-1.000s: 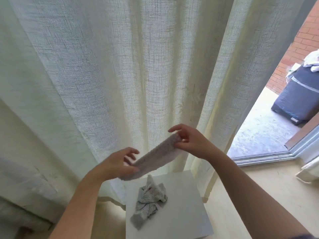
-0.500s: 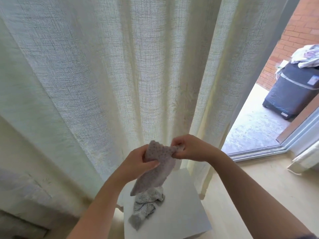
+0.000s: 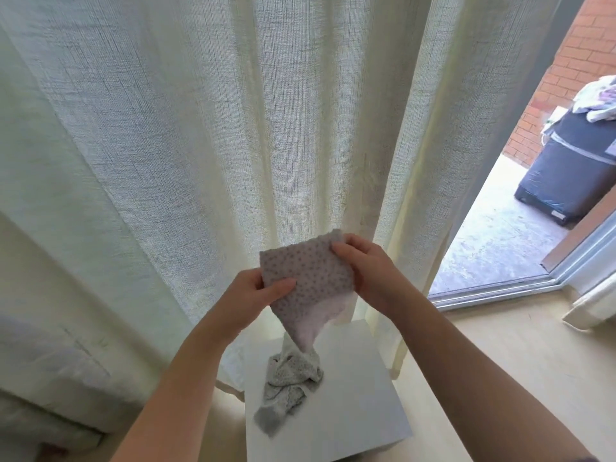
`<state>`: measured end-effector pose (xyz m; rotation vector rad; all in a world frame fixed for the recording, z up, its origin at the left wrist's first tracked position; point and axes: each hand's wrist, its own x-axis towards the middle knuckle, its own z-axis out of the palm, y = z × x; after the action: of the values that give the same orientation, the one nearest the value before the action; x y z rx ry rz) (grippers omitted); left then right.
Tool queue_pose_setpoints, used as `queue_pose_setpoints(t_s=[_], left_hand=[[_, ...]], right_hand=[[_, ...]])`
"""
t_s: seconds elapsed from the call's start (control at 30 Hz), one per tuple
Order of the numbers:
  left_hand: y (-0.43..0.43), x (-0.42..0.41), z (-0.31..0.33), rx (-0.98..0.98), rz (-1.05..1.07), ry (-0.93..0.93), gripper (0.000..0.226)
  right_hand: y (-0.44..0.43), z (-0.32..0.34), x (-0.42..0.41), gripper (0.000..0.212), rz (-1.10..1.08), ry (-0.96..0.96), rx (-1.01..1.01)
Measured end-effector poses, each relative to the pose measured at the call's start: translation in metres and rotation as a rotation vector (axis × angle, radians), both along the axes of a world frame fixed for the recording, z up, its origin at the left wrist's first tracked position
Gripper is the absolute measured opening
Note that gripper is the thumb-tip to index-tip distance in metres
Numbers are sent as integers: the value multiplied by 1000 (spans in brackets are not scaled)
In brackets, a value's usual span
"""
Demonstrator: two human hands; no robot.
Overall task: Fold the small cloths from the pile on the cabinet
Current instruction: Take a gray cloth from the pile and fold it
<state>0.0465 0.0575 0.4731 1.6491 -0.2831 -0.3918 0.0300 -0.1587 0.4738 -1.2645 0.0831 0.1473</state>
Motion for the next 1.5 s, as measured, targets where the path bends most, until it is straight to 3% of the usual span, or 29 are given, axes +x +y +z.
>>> queue_pose_setpoints(t_s=[0.1,0.17,0.3,0.47,0.67,0.77,0.87,0.97,1.0,1.1,1.2,1.27,1.33,1.43,1.5], left_hand=[[-2,6,-3,-85,80,149,17],[-3,11,-7,-48,132,198,24],[-1,12,-27,-160,77,378,52],[-1,-1,-49,-102,28,506,32],[-2,0,-48,37,100,365,18],[-4,1,-48,93,237,196,13],[-5,0,-45,144,348,18,29],[-3,-1,-38,135,228,-108,56],[-2,0,-38,205,191,-190,54],[-1,4,-35,476,164,-556,21],[-7,8,-28,513,32,-783,7],[-19,8,-16,457,-88,-769,8],[-33,7,-4,403,-136,-646,8],[-47,-1,4,290,-147,-348,43],[-55,-15,1,239,-165,-258,57]], right_hand=[[1,-23,-2,40,231,285,-92],[3,-39,-8,32,311,305,-88],[8,-47,-10,23,233,255,97],[4,-60,-7,28,168,443,115],[6,-66,-14,18,97,369,-78],[9,-59,-13,22,1,277,-219],[6,-53,-13,48,-96,131,-296],[0,-47,-15,57,-13,-50,-437],[-2,-45,-15,48,-13,-97,-566],[-8,-43,-15,20,-76,-228,-915],[-18,-37,-18,27,31,-346,-1097],[-22,-29,-20,38,179,-297,-1115],[-24,-25,-20,15,253,-243,-1037],[-36,-23,-27,11,157,-178,-825],[-53,-24,-36,12,69,-106,-636]])
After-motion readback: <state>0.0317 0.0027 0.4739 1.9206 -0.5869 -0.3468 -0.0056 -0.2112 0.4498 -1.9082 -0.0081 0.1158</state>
